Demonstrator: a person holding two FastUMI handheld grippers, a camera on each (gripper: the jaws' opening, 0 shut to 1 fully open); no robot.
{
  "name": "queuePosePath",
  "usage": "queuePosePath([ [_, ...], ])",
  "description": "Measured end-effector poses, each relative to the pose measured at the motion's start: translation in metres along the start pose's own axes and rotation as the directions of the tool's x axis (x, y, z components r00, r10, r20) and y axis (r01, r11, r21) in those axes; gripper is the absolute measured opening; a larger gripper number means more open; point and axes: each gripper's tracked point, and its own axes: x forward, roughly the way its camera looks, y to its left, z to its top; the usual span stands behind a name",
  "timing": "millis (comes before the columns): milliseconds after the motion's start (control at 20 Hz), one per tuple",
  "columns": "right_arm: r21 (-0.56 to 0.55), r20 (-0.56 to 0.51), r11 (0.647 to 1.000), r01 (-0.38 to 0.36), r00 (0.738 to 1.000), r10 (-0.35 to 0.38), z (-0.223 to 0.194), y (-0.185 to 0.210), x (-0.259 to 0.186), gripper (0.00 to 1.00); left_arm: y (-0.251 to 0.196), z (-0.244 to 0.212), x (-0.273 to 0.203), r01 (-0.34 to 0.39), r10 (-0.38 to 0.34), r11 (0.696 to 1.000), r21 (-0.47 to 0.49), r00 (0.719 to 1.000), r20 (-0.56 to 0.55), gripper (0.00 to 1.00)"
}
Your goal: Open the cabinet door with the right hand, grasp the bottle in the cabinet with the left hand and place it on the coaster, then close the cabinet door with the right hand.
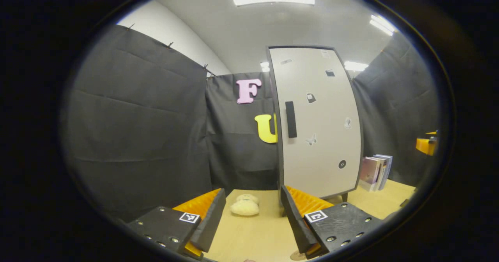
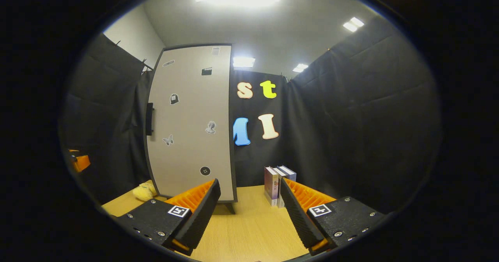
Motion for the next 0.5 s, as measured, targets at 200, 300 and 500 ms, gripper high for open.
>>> queuePosePath([
  [200,0.019,-0.009,1.0,-0.021,1.0,0.021,-0.001,0.011,0.007,0.95,0.003,0.003,-0.002,-0.006,0.006,1.0,0.003,1.0,0.007,0.82],
  [300,0.022,-0.003,0.999,-0.037,0.999,0.038,0.002,0.02,0.013,0.95,0.008,0.002,-0.003,-0.011,0.011,1.0,0.012,1.0,0.011,0.82],
  [500,0.032,0.012,0.996,-0.079,0.997,0.079,0.011,0.046,0.028,0.95,0.022,-0.001,-0.006,-0.031,0.031,0.999,0.018,1.0,0.003,0.82],
])
